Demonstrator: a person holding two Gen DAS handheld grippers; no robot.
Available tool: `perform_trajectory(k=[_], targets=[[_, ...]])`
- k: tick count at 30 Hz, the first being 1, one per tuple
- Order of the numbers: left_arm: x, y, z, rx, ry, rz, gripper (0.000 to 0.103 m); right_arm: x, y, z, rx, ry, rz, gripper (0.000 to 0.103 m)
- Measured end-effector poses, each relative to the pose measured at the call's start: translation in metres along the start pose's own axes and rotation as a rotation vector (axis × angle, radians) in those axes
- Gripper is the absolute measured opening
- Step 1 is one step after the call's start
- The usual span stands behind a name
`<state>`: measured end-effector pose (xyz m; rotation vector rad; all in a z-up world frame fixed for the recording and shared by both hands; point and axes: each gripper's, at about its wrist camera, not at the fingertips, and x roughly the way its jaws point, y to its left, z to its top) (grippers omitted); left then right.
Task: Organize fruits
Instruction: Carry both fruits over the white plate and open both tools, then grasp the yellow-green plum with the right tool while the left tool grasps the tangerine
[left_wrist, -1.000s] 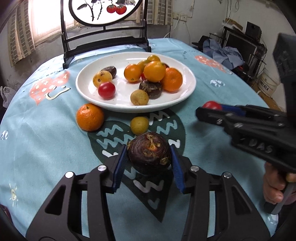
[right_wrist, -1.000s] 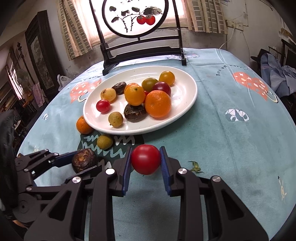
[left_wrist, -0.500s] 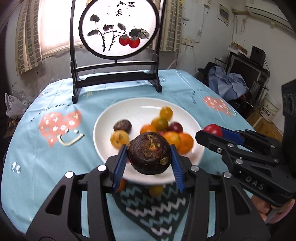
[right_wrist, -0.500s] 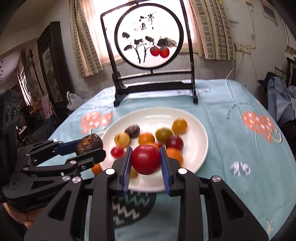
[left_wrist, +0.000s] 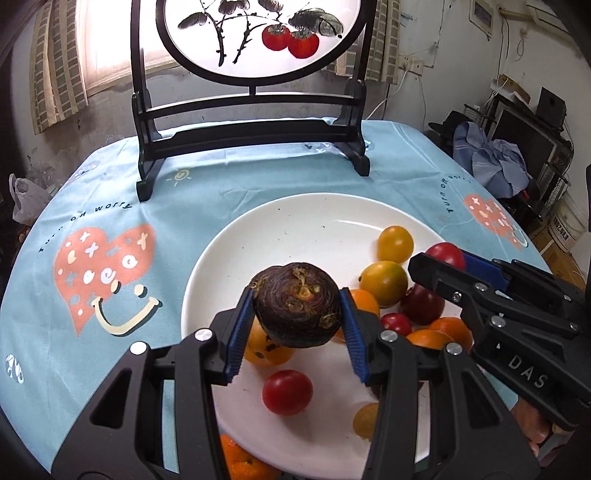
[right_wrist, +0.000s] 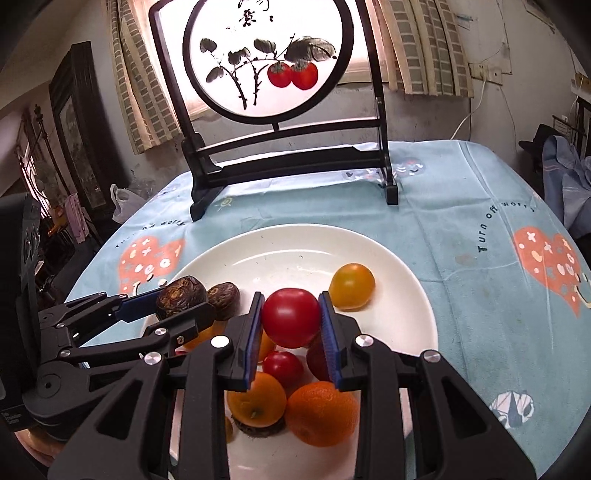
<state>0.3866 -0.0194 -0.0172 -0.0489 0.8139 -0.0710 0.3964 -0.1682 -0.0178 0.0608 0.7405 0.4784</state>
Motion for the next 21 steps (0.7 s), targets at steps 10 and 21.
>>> perform_trajectory(k=[10, 21], targets=[[-0.026, 0.006, -0.001, -0.031, -0.058, 0.063, 0.075, -0.022, 0.009, -0.002, -0.018, -0.021, -0.03, 0.04], [-0.11, 0.018, -0.049, -0.054, -0.183, 0.076, 0.092, -0.085, 0.053, -0.043, -0.075, -0.089, 0.014, 0.04]])
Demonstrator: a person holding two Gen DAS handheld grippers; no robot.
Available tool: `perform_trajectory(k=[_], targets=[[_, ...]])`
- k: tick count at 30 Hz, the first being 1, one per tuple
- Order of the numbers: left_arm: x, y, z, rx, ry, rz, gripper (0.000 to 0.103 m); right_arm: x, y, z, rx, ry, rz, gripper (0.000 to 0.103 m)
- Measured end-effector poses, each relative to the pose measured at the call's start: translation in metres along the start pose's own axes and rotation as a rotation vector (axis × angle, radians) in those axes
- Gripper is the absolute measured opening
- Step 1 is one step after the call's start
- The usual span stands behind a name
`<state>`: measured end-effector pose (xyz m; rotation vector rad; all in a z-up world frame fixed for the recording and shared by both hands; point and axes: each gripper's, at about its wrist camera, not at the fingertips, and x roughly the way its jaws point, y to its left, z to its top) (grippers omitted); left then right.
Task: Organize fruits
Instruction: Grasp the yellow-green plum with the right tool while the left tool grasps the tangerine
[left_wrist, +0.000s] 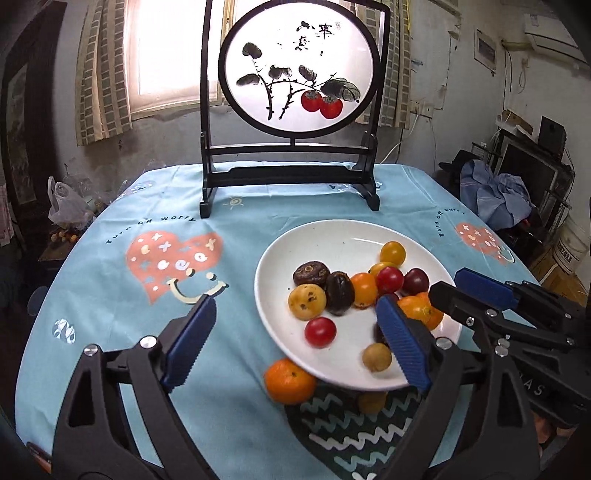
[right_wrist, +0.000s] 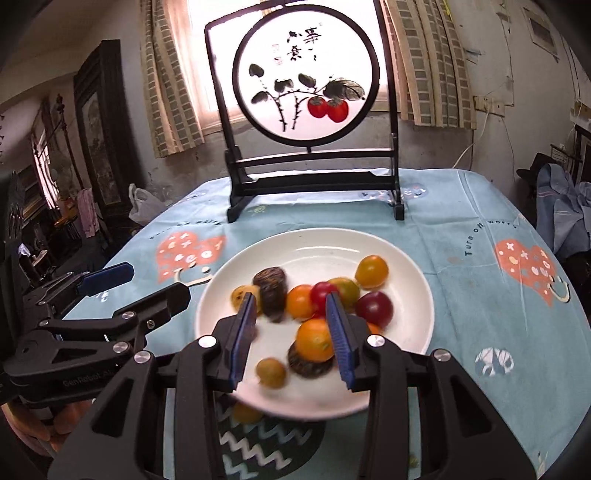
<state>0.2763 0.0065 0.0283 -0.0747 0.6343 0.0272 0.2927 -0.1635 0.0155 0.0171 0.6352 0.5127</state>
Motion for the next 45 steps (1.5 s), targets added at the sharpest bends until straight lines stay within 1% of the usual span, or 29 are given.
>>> perform_trajectory(k=[2, 4, 6, 8, 9, 11, 12, 14, 16, 21, 25, 28, 30, 33, 35, 36, 37, 39, 41, 45], targets=[[-0.007, 0.007, -0.013, -0.013, -0.01, 0.016, 0.095, -0.005, 0.005, -0.012, 0.007, -0.004, 0.002, 0.041], [-0.007, 0.018, -0.027, -0.03, 0.004, 0.037, 0.096, -0.006, 0.007, -0.028, 0.016, 0.001, -0.004, 0.041], [0.001, 0.034, -0.039, -0.079, 0.046, 0.054, 0.096, 0.001, 0.008, -0.045, 0.015, 0.055, 0.0, 0.041], [0.008, 0.051, -0.045, -0.134, 0.093, 0.101, 0.095, 0.014, 0.01, -0.059, 0.0, 0.143, 0.011, 0.041], [0.008, 0.058, -0.045, -0.156, 0.088, 0.13, 0.095, 0.018, 0.011, -0.063, -0.005, 0.172, 0.016, 0.041], [0.005, 0.07, -0.043, -0.197, 0.072, 0.189, 0.095, 0.021, 0.014, -0.07, -0.012, 0.202, 0.03, 0.041], [0.003, 0.076, -0.043, -0.223, 0.071, 0.198, 0.095, 0.022, 0.017, -0.072, -0.016, 0.213, 0.039, 0.041], [0.002, 0.085, -0.044, -0.266, 0.085, 0.18, 0.095, 0.024, 0.023, -0.075, -0.033, 0.227, 0.059, 0.041], [0.001, 0.089, -0.045, -0.294, 0.093, 0.171, 0.095, 0.025, 0.029, -0.077, -0.06, 0.233, 0.053, 0.041], [0.002, 0.087, -0.044, -0.282, 0.096, 0.193, 0.095, 0.037, 0.037, -0.079, -0.082, 0.244, 0.036, 0.041], [0.001, 0.088, -0.044, -0.29, 0.099, 0.181, 0.095, 0.05, 0.04, -0.076, -0.078, 0.256, 0.012, 0.041], [0.001, 0.09, -0.044, -0.298, 0.104, 0.186, 0.095, 0.058, 0.042, -0.073, -0.079, 0.263, -0.027, 0.041], [0.002, 0.091, -0.044, -0.305, 0.114, 0.172, 0.095, 0.065, 0.043, -0.073, -0.071, 0.286, -0.056, 0.041], [0.002, 0.091, -0.044, -0.314, 0.117, 0.16, 0.095, 0.067, 0.047, -0.073, -0.091, 0.286, -0.08, 0.041], [0.002, 0.091, -0.044, -0.312, 0.114, 0.164, 0.095, 0.067, 0.048, -0.073, -0.101, 0.283, -0.101, 0.038], [0.002, 0.091, -0.043, -0.312, 0.114, 0.166, 0.095, 0.067, 0.048, -0.073, -0.098, 0.281, -0.107, 0.032], [0.003, 0.092, -0.044, -0.314, 0.114, 0.167, 0.095, 0.066, 0.046, -0.073, -0.089, 0.279, -0.105, 0.029], [0.004, 0.092, -0.044, -0.317, 0.12, 0.169, 0.095, 0.065, 0.041, -0.073, -0.072, 0.278, -0.091, 0.028], [0.006, 0.093, -0.045, -0.319, 0.127, 0.169, 0.095, 0.061, 0.039, -0.075, -0.068, 0.275, -0.086, 0.028], [0.007, 0.091, -0.045, -0.311, 0.128, 0.169, 0.095, 0.044, 0.036, -0.076, -0.044, 0.256, -0.035, 0.028]])
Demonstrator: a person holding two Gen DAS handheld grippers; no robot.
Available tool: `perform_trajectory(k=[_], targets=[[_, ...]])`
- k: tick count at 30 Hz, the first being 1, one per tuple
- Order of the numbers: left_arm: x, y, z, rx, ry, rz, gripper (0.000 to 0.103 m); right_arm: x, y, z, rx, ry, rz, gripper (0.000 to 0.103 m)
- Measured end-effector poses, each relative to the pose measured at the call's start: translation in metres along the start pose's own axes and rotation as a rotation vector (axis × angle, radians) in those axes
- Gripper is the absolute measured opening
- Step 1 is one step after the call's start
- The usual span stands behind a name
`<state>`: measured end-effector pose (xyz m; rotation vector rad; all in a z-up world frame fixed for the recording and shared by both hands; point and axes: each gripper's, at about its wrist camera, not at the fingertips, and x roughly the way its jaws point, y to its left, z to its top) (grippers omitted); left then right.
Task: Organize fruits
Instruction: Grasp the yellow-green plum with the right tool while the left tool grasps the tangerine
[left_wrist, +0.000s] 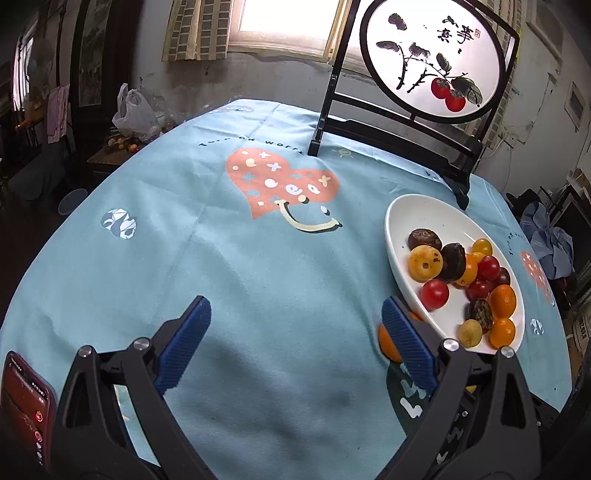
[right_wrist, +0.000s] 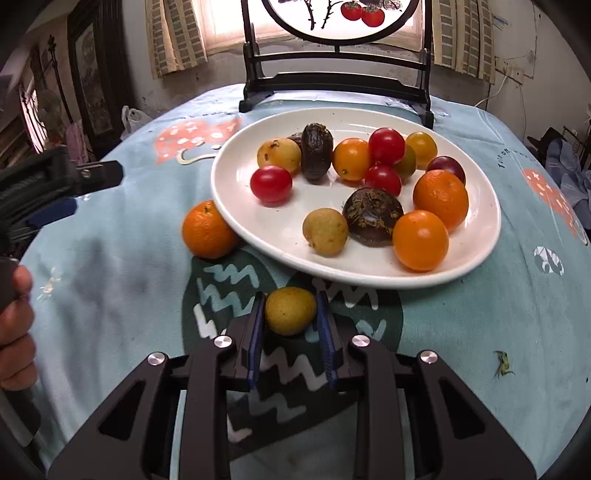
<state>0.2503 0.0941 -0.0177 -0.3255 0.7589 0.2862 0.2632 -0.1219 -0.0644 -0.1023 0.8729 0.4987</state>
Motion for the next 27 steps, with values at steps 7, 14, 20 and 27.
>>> perform_trajectory(k=[7, 14, 20, 27], targets=[[0.007, -0.022, -0.01, 0.118, 0.004, -0.007, 0.095, -0.027, -0.013, -0.009, 0.064, -0.039, 0.049, 0.028], [0.012, -0.063, -0.03, 0.369, 0.001, -0.102, 0.095, -0.042, -0.025, -0.013, 0.12, -0.062, 0.062, 0.028], [0.033, -0.073, -0.03, 0.4, 0.066, -0.146, 0.088, -0.043, -0.033, -0.014, 0.16, -0.046, 0.07, 0.028], [0.056, -0.087, -0.036, 0.453, 0.124, -0.136, 0.063, -0.046, -0.035, -0.012, 0.16, -0.055, 0.06, 0.027]])
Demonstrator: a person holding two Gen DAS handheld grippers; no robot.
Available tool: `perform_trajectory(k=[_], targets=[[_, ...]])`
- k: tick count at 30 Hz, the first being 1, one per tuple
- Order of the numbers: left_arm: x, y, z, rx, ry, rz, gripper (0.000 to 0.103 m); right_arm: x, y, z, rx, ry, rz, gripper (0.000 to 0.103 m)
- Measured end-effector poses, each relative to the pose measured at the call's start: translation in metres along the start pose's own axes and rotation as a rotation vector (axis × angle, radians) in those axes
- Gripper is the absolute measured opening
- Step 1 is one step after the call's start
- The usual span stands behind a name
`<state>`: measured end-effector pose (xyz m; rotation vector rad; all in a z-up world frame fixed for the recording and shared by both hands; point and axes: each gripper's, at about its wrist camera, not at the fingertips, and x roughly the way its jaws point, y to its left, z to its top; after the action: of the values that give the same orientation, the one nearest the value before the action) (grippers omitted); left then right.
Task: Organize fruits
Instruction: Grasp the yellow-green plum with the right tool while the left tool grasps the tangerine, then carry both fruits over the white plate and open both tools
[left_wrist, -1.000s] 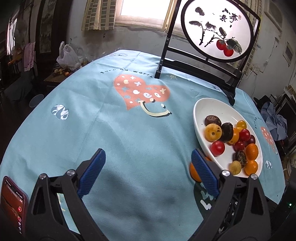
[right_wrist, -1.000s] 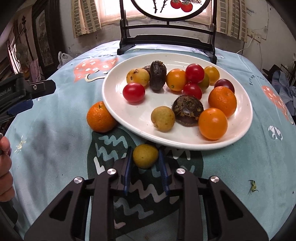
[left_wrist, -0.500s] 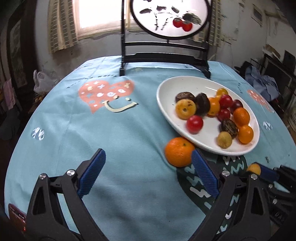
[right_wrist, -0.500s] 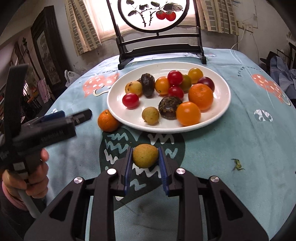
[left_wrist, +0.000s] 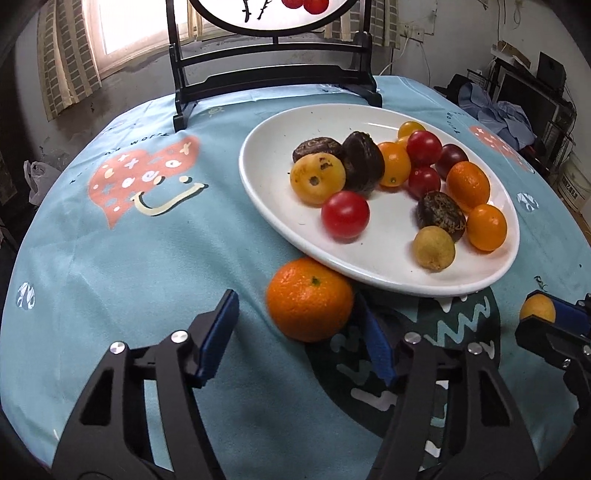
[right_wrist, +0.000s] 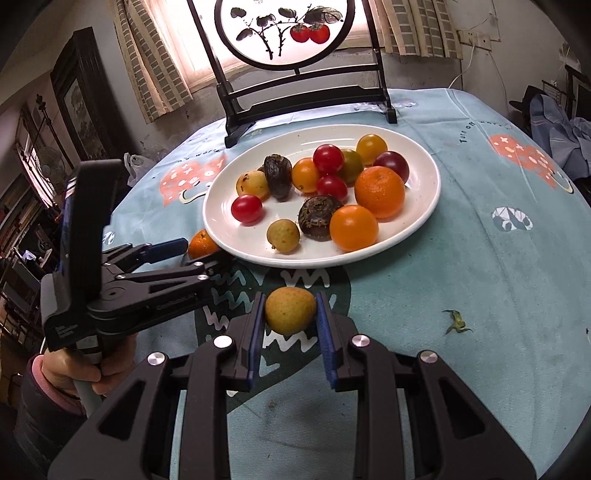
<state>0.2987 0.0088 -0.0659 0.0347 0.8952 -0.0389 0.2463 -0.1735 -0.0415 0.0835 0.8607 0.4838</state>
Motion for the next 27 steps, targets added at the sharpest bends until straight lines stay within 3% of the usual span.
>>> perform_trajectory(k=[8, 19, 27], targets=[[-0.001, -0.009, -0.005, 0.026, 0.001, 0.006, 0.046, 0.002, -0.001, 0.001, -0.006, 0.006, -0.004, 0.027], [-0.029, -0.009, -0.025, -0.066, -0.014, 0.016, 0.044, 0.009, 0.004, -0.008, -0.037, 0.017, -0.029, 0.027], [-0.078, -0.024, -0.04, -0.087, -0.098, -0.038, 0.044, -0.03, 0.007, -0.009, -0.036, -0.101, 0.052, 0.028]])
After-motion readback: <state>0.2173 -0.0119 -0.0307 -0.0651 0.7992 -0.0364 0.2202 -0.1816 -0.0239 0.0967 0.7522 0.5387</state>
